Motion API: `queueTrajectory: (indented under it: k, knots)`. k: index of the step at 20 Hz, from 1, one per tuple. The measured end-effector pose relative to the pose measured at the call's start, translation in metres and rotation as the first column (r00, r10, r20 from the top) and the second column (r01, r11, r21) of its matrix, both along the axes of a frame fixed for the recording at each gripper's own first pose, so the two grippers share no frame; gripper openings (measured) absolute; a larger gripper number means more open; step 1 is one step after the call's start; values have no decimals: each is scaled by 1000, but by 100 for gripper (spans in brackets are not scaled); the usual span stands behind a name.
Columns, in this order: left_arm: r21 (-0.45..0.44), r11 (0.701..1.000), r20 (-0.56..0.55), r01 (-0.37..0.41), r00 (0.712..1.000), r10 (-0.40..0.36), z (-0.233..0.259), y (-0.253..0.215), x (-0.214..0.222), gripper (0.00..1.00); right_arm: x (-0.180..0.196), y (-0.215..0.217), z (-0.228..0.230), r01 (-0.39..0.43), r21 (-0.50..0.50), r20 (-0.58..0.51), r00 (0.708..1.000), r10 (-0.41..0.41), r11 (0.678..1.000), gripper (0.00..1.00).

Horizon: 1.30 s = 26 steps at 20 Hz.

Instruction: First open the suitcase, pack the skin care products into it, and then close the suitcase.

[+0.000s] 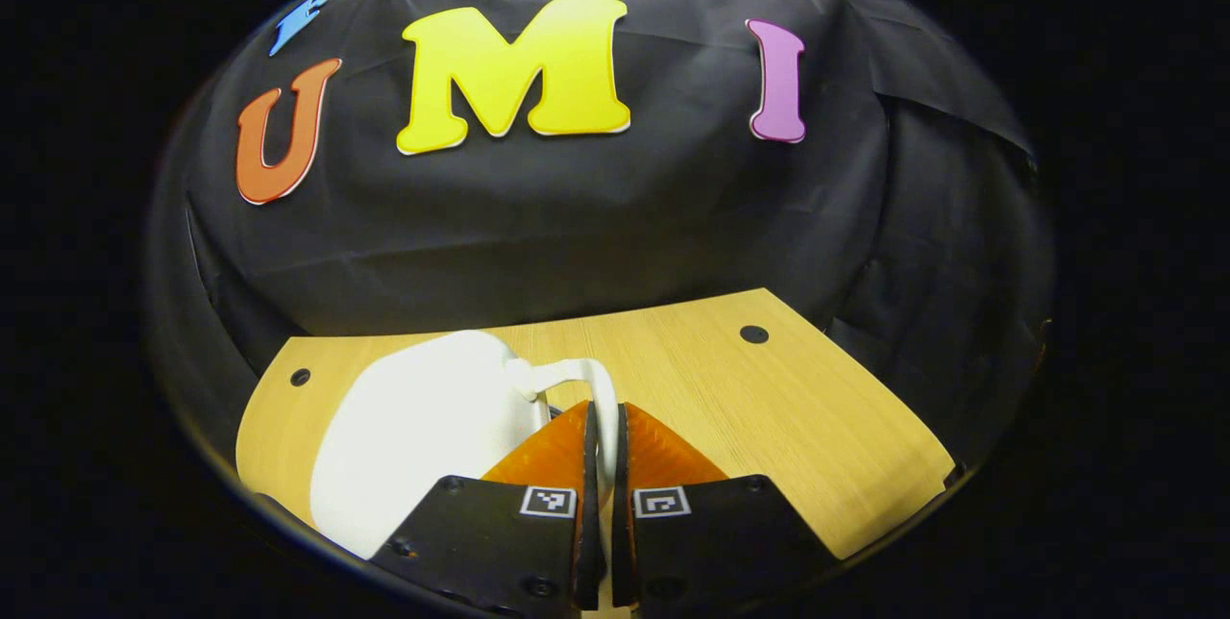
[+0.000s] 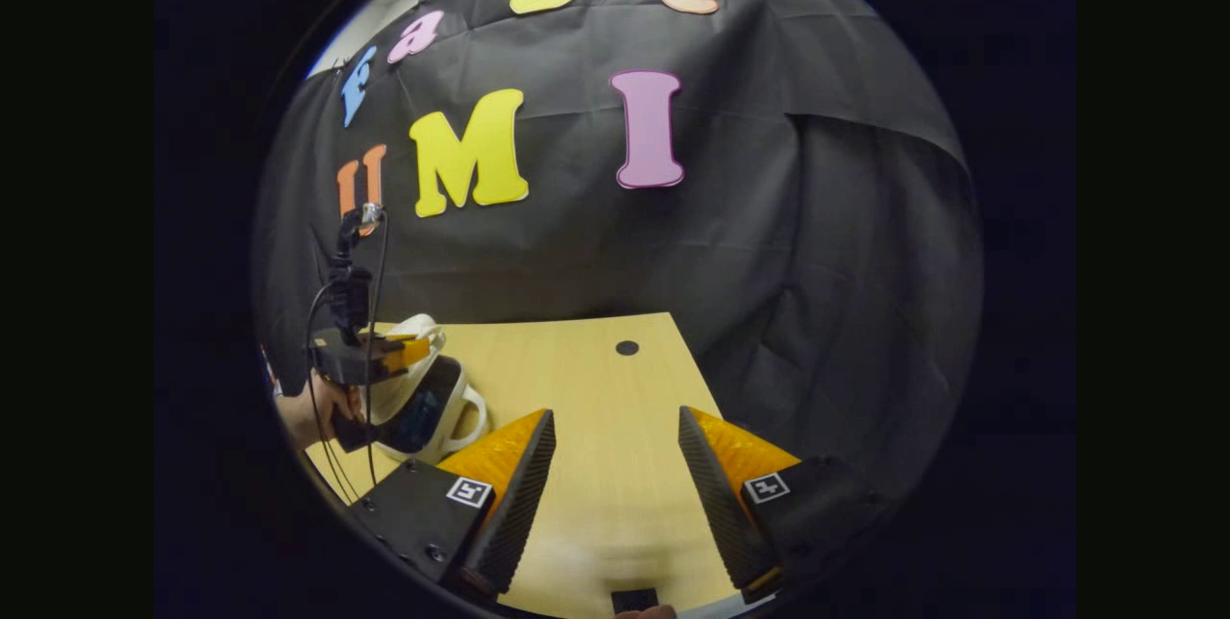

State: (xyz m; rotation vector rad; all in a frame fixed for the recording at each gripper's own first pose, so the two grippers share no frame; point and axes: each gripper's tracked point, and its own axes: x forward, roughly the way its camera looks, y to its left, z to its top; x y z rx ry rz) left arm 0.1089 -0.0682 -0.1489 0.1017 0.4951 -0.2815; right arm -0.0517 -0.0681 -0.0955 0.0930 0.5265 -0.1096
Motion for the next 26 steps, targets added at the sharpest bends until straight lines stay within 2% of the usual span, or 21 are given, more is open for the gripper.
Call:
queueTrajectory:
  k: [9, 15, 16, 17, 18, 19, 20, 21, 22, 23, 25, 26]
  knots:
    - [102, 993, -56, 60, 997, -55, -57, -22, -11, 8, 11, -1, -21, -11, 24, -50, 999, 13, 1000, 75]
    - [93, 995, -54, 42, 998, -37, -71, -26, -15, 8, 18, 0, -29, -17, 34, -68, 997, 19, 999, 75]
    - [84, 996, -56, 35, 998, -30, -75, -28, -17, 8, 21, 3, -30, -25, 36, -69, 997, 27, 999, 78]
    - [63, 997, -73, 39, 997, -34, -81, -33, -18, 8, 24, 6, -31, -34, 34, -69, 997, 36, 999, 75]
    - [33, 998, -95, 46, 995, -42, -86, -38, -20, 12, 27, 8, -30, -43, 34, -68, 997, 45, 999, 76]
    - [18, 999, -112, 36, 993, -34, -89, -40, -22, 20, 29, 12, -30, -54, 34, -66, 996, 56, 998, 75]
    - [4, 1000, -112, 24, 993, -24, -88, -40, -23, 33, 31, 14, -29, -67, 34, -62, 996, 69, 997, 75]
    - [1, 1000, -104, 13, 995, -13, -84, -39, -24, 30, 34, 19, -27, -83, 33, -58, 995, 84, 996, 78]
    - [-4, 1000, -97, 7, 995, -7, -79, -40, -23, 40, 36, 23, -25, -99, 32, -51, 994, 100, 995, 75]
    - [-9, 1000, -89, 5, 996, -6, -74, -40, -25, 60, 40, 25, -21, -110, 30, -40, 993, 112, 993, 76]
    - [-8, 1000, -48, -6, 999, 6, -52, -37, -26, 90, 48, 32, -12, -135, 32, -6, 991, 135, 990, 76]
    - [-7, 999, -10, -31, 999, 31, -35, -31, -25, 91, 52, 35, -6, -147, 30, 13, 989, 146, 989, 75]
